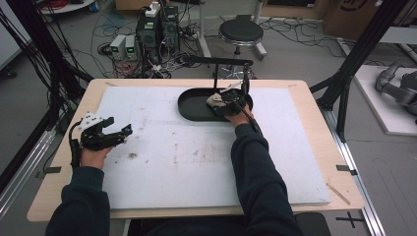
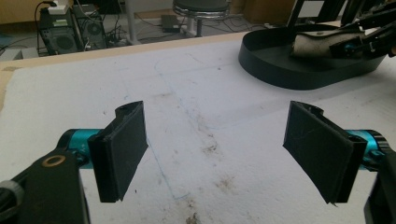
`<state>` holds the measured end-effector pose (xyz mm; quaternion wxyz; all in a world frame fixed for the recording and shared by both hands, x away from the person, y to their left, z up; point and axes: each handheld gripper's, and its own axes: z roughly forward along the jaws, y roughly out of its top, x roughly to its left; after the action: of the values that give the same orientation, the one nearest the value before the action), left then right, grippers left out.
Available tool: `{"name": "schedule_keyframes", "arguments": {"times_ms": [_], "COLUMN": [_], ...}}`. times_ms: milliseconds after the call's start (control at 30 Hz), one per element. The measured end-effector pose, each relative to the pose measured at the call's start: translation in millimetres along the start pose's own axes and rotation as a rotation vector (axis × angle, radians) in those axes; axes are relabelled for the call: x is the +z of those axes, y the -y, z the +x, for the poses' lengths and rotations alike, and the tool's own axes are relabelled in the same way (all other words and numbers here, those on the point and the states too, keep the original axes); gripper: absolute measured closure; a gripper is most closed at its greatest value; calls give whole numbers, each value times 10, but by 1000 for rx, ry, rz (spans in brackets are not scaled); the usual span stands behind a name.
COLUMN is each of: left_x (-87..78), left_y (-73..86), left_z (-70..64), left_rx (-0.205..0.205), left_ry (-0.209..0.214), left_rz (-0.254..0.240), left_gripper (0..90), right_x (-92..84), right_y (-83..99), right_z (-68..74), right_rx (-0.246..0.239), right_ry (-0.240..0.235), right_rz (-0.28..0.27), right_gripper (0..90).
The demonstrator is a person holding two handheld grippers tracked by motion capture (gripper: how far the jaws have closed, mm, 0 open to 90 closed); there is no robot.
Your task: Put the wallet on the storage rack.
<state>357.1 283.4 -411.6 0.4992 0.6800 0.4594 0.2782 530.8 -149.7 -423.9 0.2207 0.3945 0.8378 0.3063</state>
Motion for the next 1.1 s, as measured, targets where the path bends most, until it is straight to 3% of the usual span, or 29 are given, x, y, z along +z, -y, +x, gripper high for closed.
{"name": "schedule_keyframes", "arguments": {"times_ms": [100,267,400,767,967,1100], "left_x": [-7,-8,-2,12,13,17], "left_y": [-1,-1,0,-10,-32,-67], "left_z": [-1,-20,-28,-67,-105,-125], "left_rx": [1,5,7,-6,-40,-38], "left_ry": [-1,1,2,25,44,52], "left_rz": [0,-1,1,-11,-42,-48], "left_gripper": [212,211,212,213,211,211], "right_x": [-94,-445,-742,-1305,-1569,-1702], "right_y": [-4,33,153,584,913,1161], "right_z": [-55,-197,-355,-583,-533,-490], "right_rx": [29,37,44,54,20,49], "right_ry": [-21,-80,-93,-53,1,22], "right_rz": [-27,-108,-150,-218,-233,-286], "right_gripper": [305,303,303,270,197,194]}}
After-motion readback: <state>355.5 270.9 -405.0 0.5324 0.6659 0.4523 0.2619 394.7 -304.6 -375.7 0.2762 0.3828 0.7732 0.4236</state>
